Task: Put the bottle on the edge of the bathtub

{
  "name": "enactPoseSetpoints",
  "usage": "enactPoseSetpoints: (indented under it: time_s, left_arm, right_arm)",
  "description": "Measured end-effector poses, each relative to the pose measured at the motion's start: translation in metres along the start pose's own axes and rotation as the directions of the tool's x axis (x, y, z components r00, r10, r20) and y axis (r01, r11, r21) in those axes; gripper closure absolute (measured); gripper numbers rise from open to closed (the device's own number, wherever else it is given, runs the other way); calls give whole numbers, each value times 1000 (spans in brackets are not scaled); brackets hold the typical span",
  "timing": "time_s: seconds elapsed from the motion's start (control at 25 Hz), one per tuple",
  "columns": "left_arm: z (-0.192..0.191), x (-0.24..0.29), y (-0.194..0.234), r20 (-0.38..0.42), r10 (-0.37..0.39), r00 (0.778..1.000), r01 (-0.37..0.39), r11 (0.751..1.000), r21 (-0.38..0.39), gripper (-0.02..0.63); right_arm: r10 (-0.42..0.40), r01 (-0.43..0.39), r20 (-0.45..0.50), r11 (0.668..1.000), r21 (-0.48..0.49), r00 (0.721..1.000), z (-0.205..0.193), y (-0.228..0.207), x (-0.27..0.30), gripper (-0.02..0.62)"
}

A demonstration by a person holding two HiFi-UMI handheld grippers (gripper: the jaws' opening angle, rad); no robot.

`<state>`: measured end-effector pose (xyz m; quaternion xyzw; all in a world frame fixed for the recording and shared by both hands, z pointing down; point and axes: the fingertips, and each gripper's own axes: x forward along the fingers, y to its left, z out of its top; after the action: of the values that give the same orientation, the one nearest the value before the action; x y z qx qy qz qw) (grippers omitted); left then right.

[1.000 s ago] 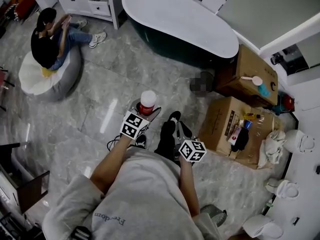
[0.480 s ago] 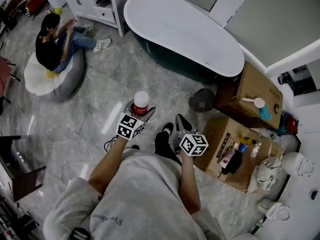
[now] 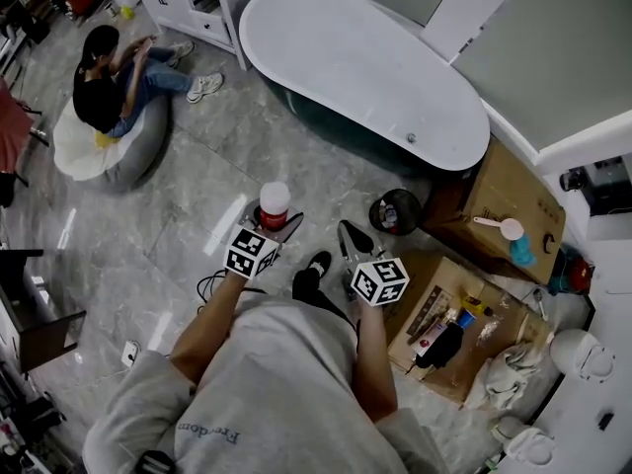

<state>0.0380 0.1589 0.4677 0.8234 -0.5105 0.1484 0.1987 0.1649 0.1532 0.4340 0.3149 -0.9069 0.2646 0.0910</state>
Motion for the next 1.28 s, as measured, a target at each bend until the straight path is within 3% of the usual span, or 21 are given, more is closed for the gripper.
enactPoseSetpoints:
  time_s: [0.28, 0.56, 0.76, 1.0, 1.16, 1.28]
  left_arm:
    - [10, 28, -14, -10, 24, 1000, -24, 1000, -8, 281]
    - [16, 31, -14, -16, 40, 999, -40, 999, 0, 281]
    - [24, 37, 0, 7, 32, 999, -32, 999, -15, 281]
    - [44, 68, 23, 24, -17, 1000, 16, 1000, 20, 281]
    - [63, 87, 36, 49, -28, 998, 28, 1000, 0, 281]
    - [68, 102, 39, 41, -54, 998, 53, 998, 32, 281]
  right_arm:
    - [159, -173, -99, 972, -157, 982, 24, -16, 3, 595]
    - [285, -349, -238, 888, -299, 928, 45, -14, 21, 594]
    - [298, -428, -358, 822, -375, 885, 51, -7, 45, 594]
    - [301, -447, -361, 777, -443, 882, 89, 1, 60, 591]
    - [336, -510, -404, 712, -483, 851, 113, 6, 80, 541]
    - [350, -584, -485, 633, -508, 801, 119, 14, 94, 466]
